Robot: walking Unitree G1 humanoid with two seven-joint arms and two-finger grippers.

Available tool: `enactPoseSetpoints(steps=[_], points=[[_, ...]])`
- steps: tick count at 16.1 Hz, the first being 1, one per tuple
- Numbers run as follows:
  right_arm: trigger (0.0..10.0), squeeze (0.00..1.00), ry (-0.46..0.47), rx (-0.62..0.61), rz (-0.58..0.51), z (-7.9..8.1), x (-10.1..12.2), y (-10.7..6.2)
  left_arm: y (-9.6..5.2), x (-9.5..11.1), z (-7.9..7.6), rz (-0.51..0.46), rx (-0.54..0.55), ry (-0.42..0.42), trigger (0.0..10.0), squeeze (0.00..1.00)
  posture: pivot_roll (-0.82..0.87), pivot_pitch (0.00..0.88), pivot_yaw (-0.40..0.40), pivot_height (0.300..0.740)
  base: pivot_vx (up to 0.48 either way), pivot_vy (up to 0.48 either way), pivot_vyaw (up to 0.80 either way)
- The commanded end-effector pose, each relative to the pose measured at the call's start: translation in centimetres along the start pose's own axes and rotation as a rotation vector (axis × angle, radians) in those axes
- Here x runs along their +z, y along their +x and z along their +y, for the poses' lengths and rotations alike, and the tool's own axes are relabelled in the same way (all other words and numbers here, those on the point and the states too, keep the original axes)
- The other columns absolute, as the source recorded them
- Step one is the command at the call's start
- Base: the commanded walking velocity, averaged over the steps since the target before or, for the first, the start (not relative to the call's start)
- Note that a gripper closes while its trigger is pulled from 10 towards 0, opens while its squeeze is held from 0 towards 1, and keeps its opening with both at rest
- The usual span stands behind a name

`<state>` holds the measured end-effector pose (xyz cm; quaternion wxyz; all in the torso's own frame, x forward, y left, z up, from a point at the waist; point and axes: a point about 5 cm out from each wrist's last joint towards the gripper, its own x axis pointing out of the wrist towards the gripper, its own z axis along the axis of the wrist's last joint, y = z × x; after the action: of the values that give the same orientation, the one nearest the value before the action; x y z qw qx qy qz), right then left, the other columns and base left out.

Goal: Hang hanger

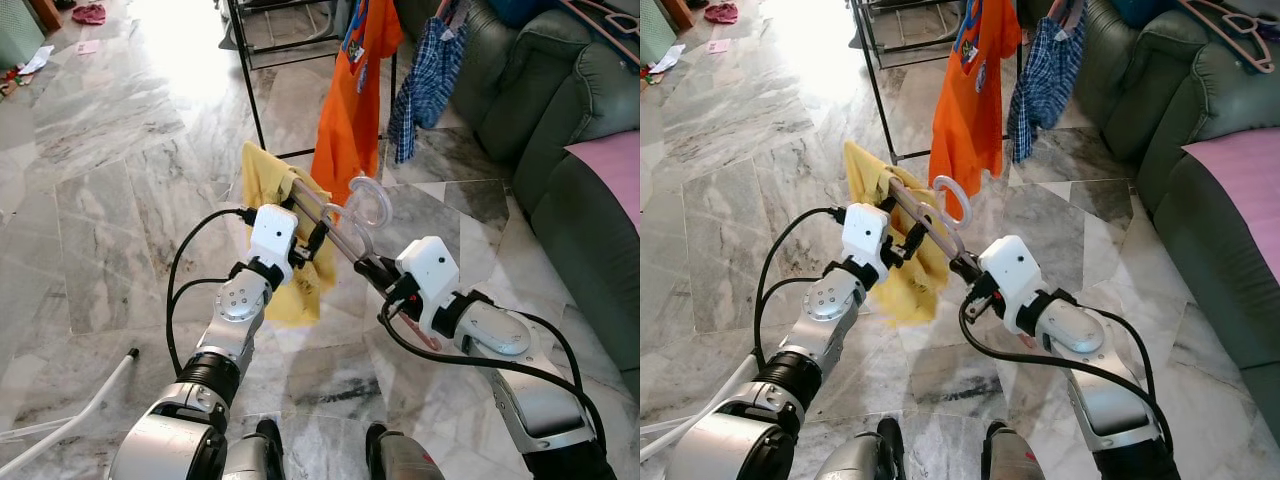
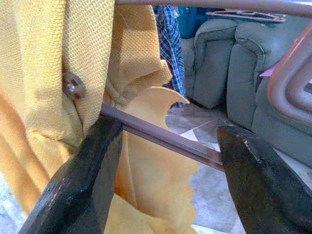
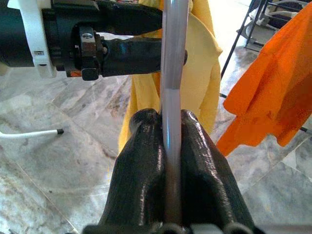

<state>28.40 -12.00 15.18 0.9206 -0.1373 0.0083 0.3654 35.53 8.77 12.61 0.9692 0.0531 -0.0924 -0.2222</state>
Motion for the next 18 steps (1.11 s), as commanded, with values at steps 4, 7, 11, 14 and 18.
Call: enactPoseSetpoints(steps=[4,7,11,14,18], points=[[0.0,0.0,-0.025,0.013,-0.072,0.1,1.5,0.2,-1.4,-1.2,1.7,0.044,0.088,-0.023,10.0,0.0,-0.26,0.237,0.057,0.74,0.0,0.0,0.0],[0.0,0.0,-0.026,0.011,-0.071,0.0,1.4,0.3,-1.7,-1.4,1.9,0.054,0.115,-0.017,8.8,0.0,-0.26,0.236,0.054,0.74,0.0,0.0,0.0],[0.0,0.0,-0.035,-0.004,-0.068,-0.5,1.4,0.6,-2.2,-2.1,0.5,0.068,0.029,-0.056,9.7,0.0,-0.26,0.233,0.054,0.74,0.0,0.0,0.0],[0.0,0.0,-0.033,-0.042,-0.068,-0.6,1.2,0.9,-2.4,-2.2,-0.2,0.073,-0.027,-0.113,10.0,0.0,-0.25,0.232,0.051,0.74,0.0,0.0,0.0],[0.0,0.0,-0.027,-0.074,-0.047,-1.1,0.8,1.7,-2.6,-1.5,-1.1,0.004,-0.084,-0.132,10.0,0.0,-0.25,0.231,0.049,0.74,0.0,0.0,0.0]])
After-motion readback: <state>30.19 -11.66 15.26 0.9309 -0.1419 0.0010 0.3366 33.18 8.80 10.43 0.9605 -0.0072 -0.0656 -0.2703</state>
